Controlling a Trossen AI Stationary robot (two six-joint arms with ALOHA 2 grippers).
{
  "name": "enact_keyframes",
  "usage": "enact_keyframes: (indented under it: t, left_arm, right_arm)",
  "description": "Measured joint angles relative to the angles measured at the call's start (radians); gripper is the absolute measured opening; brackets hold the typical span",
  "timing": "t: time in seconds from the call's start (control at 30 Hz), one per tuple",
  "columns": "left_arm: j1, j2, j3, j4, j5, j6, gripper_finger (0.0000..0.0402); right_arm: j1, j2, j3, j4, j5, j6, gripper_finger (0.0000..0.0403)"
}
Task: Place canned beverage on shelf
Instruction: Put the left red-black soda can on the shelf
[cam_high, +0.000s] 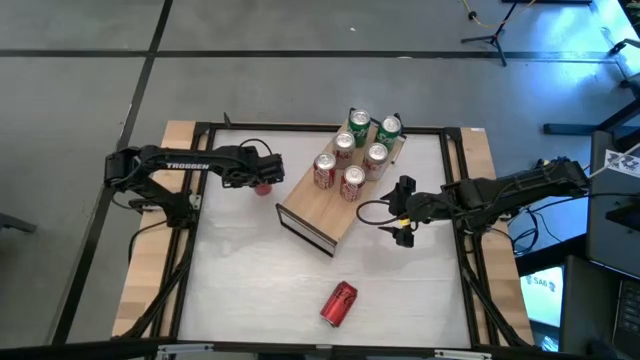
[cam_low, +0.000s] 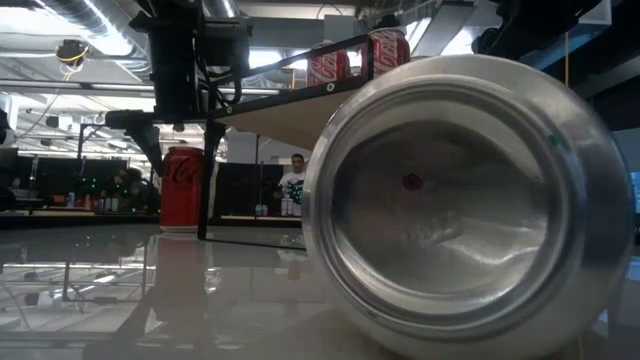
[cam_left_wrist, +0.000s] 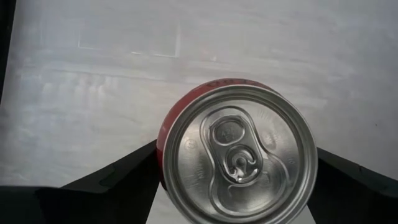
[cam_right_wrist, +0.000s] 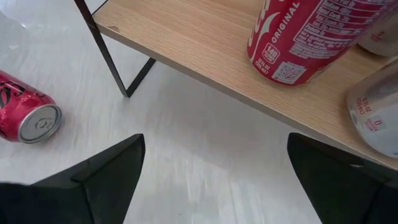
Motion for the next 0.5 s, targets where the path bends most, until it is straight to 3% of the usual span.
enact_keyframes:
  t: [0.5]
  left_arm:
    - [0.0,0.0,0.0,0.002,-0.004,-0.001,0.0346]
  right_arm:
    - [0.0,0.0,0.0,-0.002,0.0,0.0,0.0388]
